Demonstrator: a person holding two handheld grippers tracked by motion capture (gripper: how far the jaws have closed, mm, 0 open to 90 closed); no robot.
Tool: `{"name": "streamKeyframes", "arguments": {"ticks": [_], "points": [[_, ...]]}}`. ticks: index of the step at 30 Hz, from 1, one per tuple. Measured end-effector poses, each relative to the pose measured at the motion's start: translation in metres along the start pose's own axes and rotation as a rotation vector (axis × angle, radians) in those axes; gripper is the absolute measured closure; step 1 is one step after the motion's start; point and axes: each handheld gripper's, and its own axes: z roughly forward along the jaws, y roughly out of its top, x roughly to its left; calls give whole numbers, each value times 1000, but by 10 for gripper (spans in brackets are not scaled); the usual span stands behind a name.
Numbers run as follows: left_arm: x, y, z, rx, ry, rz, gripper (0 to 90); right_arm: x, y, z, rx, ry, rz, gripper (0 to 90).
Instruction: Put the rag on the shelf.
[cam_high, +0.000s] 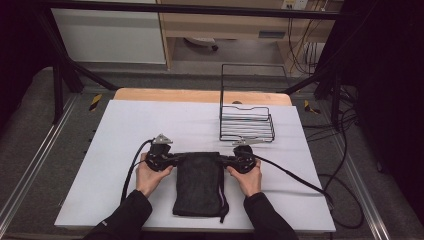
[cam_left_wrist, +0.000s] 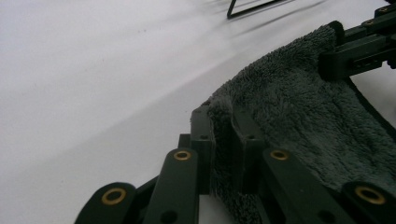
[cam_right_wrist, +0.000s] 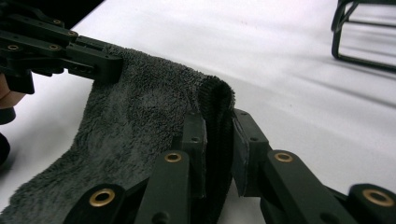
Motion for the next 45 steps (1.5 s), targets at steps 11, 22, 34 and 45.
{"name": "streamKeyframes", "arguments": {"ticks": [11, 22, 34, 45], "points": [[-10, 10, -20, -66, 3, 39, 811, 7, 7, -16, -65, 17, -24, 778], [-20, 19, -40, -145, 6, 60, 812, 19, 17, -34, -135, 21, -68, 783], [-33, 27, -59, -212, 9, 89, 813, 30, 26, -51, -200, 18, -108, 786], [-45, 32, -73, -277, 4, 112, 813, 38, 33, -68, -259, 9, -141, 788]]}}
